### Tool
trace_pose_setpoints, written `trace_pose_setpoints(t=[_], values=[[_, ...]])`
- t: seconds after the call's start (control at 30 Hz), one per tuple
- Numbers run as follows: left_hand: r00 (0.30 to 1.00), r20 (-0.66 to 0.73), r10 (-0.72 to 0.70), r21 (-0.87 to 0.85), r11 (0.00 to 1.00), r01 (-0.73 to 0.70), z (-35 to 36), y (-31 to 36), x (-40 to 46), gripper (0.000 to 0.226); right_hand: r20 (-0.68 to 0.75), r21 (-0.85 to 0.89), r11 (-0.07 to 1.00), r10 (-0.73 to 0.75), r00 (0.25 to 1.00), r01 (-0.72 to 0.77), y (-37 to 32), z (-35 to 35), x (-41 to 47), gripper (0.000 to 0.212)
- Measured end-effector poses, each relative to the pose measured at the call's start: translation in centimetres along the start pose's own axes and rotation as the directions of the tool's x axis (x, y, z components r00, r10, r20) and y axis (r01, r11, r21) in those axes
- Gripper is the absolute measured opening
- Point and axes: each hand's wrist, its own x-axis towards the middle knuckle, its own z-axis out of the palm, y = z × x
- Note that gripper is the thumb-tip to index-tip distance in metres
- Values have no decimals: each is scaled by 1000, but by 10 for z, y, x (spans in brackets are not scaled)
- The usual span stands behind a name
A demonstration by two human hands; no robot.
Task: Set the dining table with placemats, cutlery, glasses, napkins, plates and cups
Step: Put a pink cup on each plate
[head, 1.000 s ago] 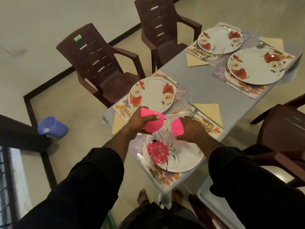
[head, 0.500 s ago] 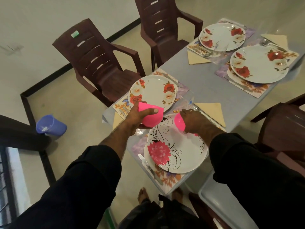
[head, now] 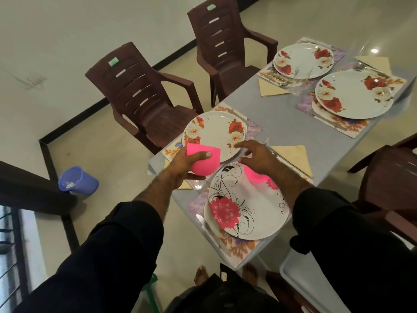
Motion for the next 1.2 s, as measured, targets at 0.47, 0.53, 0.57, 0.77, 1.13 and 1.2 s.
trace_pose_setpoints(t=[0.47, 0.53, 0.57, 0.77, 1.13, 1.2], values=[[999, 41, 24, 31, 999, -25, -111, 3, -7, 87, 287, 237, 969, -143, 947, 75, -145, 55, 40, 23], [999, 31, 18, 25, 1000, -18, -143, -2, -3, 91, 295, 222, 974, -115, 948, 49, -166, 79, 53, 20], [1000, 23, 19, 28, 999, -20, -162, -3, 0, 93, 298, 224, 974, -107, 948, 40, -178, 91, 59, 18], [998, 44, 50, 61, 997, -53, -267, -3, 11, 94, 259, 285, 958, -60, 964, -17, -253, 154, 92, 21], [999, -34, -11, -40, 999, 10, -284, 18, 72, 92, -151, 2, 951, 307, 940, -310, -202, 117, 114, 23], [999, 8, -35, 2, 999, 35, -264, 15, 85, 87, -188, -112, 919, 353, 917, -377, -176, 114, 116, 20]])
